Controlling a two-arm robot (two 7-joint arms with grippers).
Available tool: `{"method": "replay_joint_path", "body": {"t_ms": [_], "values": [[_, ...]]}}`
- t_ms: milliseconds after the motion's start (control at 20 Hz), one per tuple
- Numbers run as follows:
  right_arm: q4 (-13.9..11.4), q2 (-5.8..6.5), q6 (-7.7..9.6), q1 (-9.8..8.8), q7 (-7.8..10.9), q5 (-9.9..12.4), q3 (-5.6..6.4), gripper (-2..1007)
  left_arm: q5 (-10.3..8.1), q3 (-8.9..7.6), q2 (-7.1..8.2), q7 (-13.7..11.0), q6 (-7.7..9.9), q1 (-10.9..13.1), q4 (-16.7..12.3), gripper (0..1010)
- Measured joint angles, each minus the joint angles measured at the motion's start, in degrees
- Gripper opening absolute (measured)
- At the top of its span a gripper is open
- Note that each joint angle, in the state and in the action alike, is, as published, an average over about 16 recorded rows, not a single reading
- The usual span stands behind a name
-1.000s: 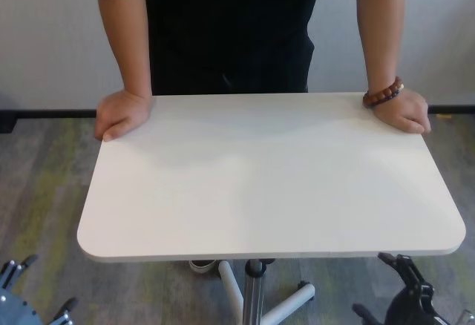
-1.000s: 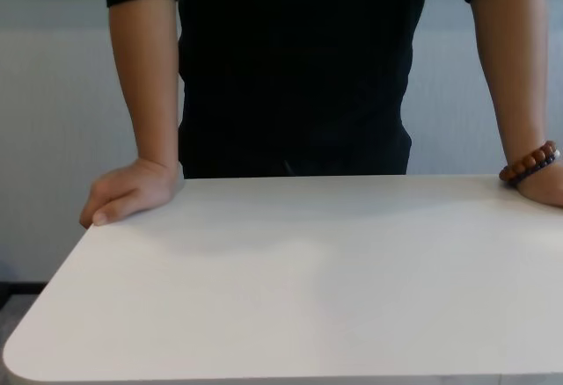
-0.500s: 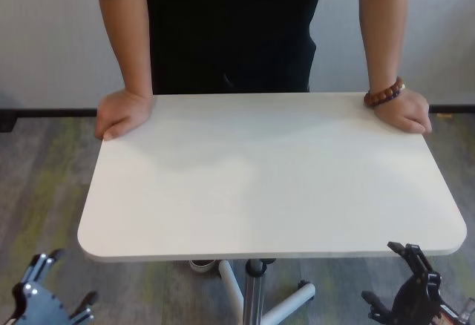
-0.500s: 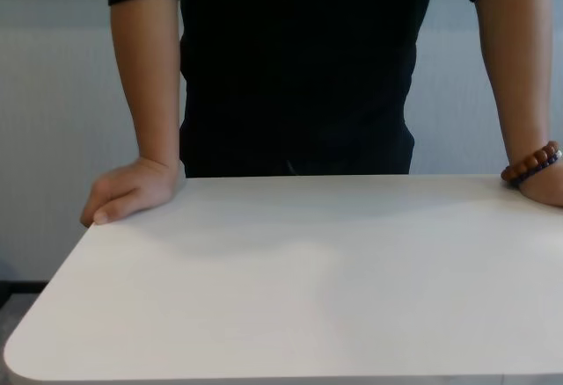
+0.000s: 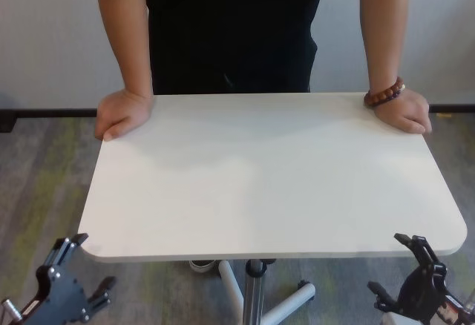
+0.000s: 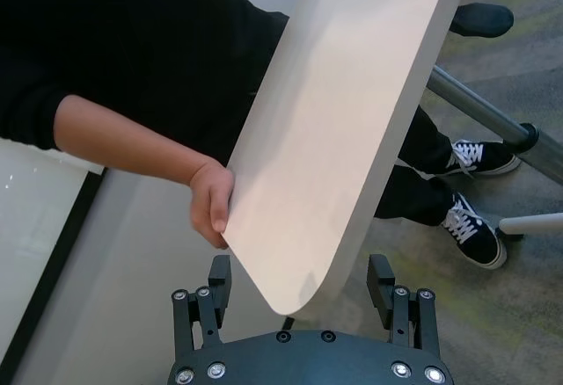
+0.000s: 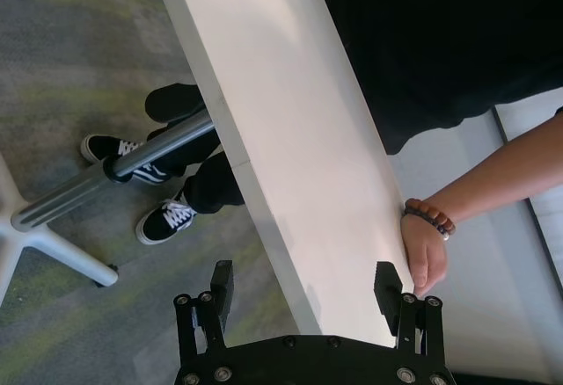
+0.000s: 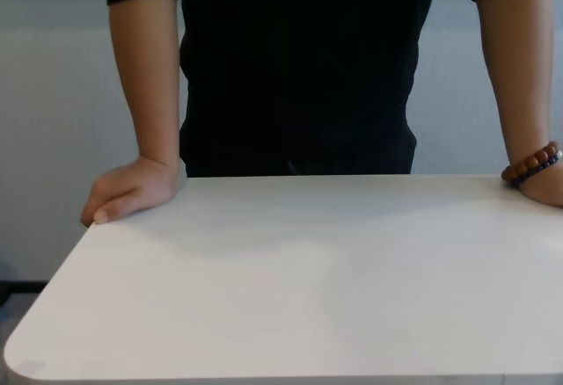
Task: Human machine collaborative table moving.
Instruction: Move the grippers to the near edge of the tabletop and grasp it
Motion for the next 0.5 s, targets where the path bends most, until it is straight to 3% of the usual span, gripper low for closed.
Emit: {"method": "replay_joint_path", "body": {"t_ms": [500], "values": [[1.53,-1.36,0.23,1.07,1.64,-1.26,0.89,1005,5.37,1.81,-3.19,-0.99,1.29,-3.48,2.37,1002]]}}
